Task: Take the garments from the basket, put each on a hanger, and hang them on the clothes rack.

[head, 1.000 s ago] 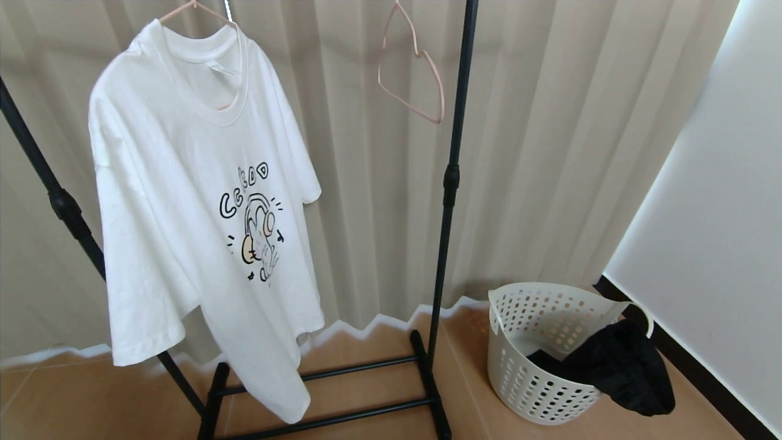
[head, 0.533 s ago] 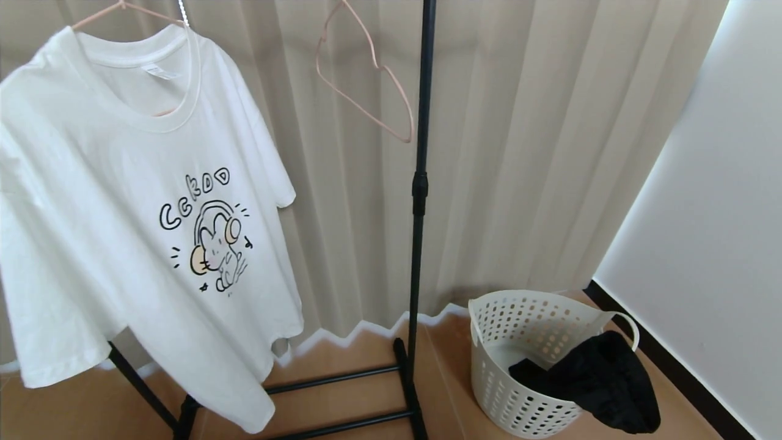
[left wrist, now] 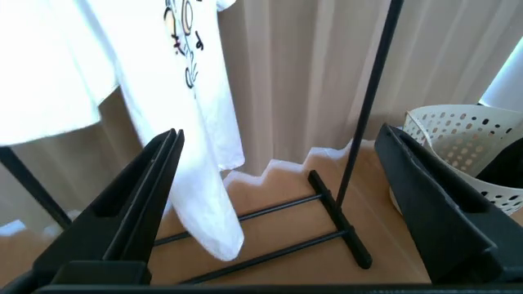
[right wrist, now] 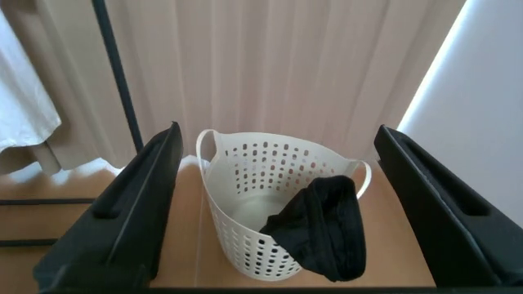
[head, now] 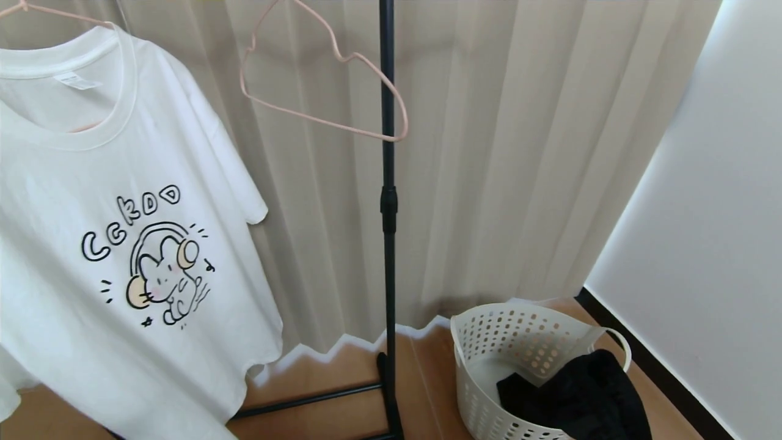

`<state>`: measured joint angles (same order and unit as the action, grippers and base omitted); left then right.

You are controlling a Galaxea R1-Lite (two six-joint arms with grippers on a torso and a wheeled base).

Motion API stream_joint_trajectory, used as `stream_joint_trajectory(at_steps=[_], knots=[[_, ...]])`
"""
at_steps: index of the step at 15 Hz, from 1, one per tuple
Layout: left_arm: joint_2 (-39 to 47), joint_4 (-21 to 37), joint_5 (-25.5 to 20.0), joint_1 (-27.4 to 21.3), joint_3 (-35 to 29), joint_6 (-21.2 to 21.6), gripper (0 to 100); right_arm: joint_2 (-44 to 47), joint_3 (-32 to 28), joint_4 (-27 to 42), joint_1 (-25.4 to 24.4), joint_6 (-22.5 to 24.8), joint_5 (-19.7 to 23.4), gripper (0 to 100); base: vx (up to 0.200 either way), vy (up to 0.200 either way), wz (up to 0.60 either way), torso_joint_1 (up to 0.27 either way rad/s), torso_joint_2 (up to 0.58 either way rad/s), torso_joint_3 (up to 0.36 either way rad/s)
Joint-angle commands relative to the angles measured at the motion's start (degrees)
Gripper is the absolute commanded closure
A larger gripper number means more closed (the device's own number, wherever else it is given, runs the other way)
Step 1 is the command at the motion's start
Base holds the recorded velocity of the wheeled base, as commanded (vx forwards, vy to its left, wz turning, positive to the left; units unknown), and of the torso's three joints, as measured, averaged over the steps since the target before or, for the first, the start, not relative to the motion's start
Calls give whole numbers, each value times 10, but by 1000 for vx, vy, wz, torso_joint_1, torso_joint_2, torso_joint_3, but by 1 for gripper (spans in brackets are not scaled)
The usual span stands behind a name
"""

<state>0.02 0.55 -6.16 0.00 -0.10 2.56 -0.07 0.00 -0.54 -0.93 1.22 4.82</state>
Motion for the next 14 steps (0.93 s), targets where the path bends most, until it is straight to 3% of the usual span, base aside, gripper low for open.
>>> stream_joint_trajectory(at_steps=[1, 6, 14], knots=[[0, 1, -1, 0, 0, 0, 0, 1, 0, -1, 0, 0, 0, 0, 0, 0, -600, 2, -7, 2], [0, 1, -1, 0, 0, 1, 0, 1, 0, -1, 0, 0, 0, 0, 0, 0, 0, 0, 0, 0], [0, 1, 0, 0, 0, 0, 0, 1, 0, -1, 0, 0, 0, 0, 0, -200, 0, 1, 4, 3]])
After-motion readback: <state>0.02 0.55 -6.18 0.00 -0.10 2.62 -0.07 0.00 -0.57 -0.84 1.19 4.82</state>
